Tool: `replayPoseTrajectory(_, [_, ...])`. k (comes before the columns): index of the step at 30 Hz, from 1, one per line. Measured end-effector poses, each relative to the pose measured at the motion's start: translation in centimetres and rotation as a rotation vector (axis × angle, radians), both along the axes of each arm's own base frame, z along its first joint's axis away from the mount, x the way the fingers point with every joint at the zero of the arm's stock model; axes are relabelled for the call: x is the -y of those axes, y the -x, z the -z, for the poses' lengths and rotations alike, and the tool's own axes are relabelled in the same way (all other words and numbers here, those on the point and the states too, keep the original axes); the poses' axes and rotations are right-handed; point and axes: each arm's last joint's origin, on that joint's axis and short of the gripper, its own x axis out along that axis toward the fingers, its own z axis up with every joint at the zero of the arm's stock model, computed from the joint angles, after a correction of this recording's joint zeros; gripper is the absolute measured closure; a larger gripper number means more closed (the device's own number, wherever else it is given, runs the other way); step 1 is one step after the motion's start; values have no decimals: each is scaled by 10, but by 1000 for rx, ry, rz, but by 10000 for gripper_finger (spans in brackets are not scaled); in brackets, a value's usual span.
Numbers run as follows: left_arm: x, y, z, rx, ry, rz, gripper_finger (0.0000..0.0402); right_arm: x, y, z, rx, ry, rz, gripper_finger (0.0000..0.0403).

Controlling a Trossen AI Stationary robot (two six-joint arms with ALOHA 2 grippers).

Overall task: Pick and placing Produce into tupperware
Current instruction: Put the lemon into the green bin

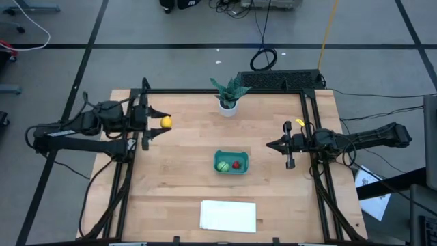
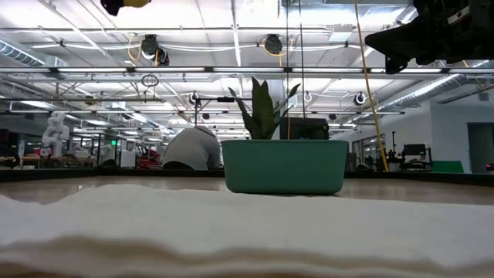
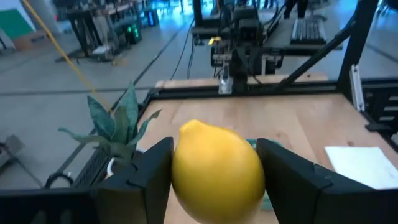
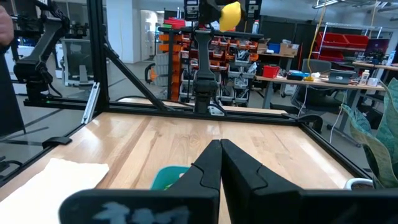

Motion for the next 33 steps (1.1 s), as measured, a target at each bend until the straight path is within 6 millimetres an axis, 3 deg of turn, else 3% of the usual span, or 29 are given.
replayPoseTrajectory(12, [3,-1,31,153,-28,117,188,0,0,0,0,1,0,403])
replayPoseTrajectory(25, [2,-12,75,102,-15,113,188,0,0,0,-1,0,0,403])
replayPoseTrajectory(33, [3,-10,76,132,-24,154,188,0,0,0,-1,2,0,403])
